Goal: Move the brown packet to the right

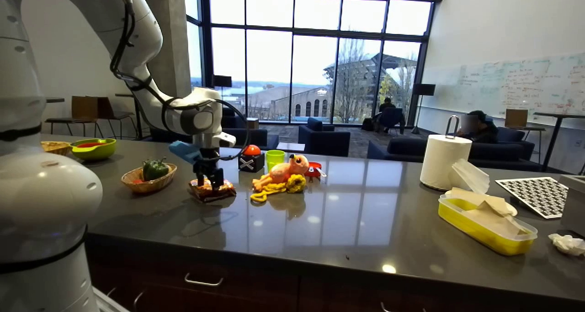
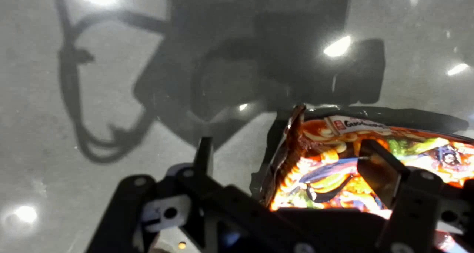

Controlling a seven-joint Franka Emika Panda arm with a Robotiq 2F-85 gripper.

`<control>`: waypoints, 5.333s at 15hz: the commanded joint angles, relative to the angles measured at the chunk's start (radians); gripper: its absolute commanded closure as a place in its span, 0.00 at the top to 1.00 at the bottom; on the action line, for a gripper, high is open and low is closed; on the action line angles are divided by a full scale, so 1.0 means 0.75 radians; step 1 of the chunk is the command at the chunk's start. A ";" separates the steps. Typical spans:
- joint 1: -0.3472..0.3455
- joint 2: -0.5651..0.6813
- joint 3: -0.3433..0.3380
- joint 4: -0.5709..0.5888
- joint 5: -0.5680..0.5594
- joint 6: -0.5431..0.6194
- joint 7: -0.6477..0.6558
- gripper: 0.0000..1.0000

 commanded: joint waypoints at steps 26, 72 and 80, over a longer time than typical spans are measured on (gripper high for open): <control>-0.003 -0.199 0.037 0.010 -0.219 -0.112 0.126 0.00; -0.214 -0.101 -0.069 0.048 -1.021 -0.070 0.836 0.79; -0.017 -0.313 0.043 -0.059 -0.677 -0.170 0.598 1.00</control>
